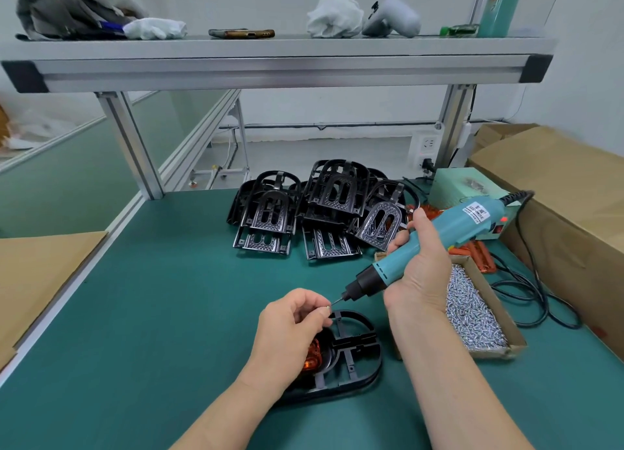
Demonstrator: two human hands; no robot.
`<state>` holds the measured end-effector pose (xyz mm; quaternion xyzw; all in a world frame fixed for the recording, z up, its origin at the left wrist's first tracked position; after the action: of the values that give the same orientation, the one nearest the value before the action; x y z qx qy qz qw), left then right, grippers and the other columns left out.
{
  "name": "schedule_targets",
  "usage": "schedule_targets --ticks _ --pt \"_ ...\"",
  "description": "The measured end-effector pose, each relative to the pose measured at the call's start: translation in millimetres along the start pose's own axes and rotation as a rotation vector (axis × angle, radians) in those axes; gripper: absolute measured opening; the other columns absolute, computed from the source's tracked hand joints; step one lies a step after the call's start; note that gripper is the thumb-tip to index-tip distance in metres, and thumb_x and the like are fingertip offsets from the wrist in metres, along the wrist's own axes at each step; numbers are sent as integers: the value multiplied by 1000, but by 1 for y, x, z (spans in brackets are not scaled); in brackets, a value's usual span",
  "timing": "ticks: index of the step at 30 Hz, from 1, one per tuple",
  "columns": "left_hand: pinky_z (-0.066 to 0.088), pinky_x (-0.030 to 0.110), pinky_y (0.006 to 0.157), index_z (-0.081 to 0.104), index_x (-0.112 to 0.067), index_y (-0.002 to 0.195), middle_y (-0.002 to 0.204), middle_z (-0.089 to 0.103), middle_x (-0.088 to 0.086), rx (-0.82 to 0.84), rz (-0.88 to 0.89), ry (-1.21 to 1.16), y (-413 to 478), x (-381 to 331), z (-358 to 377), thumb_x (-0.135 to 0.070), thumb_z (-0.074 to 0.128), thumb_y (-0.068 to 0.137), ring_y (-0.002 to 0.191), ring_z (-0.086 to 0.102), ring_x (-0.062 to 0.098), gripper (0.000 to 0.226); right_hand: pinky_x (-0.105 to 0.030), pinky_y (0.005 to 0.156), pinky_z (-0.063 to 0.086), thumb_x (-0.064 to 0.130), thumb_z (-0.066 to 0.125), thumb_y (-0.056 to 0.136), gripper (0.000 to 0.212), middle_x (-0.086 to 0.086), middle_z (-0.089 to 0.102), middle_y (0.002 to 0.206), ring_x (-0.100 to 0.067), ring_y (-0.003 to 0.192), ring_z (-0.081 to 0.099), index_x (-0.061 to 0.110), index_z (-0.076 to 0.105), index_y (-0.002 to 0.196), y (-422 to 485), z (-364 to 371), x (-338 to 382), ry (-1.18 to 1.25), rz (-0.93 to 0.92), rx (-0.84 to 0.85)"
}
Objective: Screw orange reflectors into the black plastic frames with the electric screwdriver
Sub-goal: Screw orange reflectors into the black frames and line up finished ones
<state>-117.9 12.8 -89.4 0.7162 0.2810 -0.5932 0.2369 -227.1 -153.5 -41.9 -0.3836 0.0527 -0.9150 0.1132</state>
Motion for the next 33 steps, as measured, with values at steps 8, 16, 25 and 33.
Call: schedule_targets --ticks 8,16,25,33 --pt "52 15 70 73 -26 78 77 74 -1 -6 -4 -33 -2 2 0 -5 69 89 76 72 10 24 -26 58 42 27 73 89 30 -1 50 72 -12 57 47 15 51 105 1 -2 -4 -10 -7 -4" --pt "51 14 69 73 -26 79 78 75 -1 -16 -3 -40 -2 3 -2 -6 70 89 77 73 11 23 -26 58 43 28 75 87 35 -1 50 71 -12 57 47 14 50 108 -1 -4 -8 -23 -3 10" --pt "51 15 70 72 -32 79 77 74 -3 -6 6 3 -4 4 -2 -7 71 89 76 71 9 27 -22 54 44 27 75 87 33 -1 51 74 -10 56 49 14 51 106 -2 -4 -7 -20 -11 4" --pt "52 21 72 71 -37 80 75 74 -4 -29 23 34 -6 4 -2 -7 71 88 77 71 14 30 -24 55 43 24 74 89 30 -2 51 68 -12 55 48 12 52 106 -6 -2 -7 -30 -36 1"
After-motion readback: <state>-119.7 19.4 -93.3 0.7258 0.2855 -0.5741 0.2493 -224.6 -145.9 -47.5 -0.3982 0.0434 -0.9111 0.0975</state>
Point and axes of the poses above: each hand's wrist, its own y-axis towards the middle knuckle, its own z-axis out of the palm, x = y × z, the point moved 6 cm from there along y, towards the middle knuckle
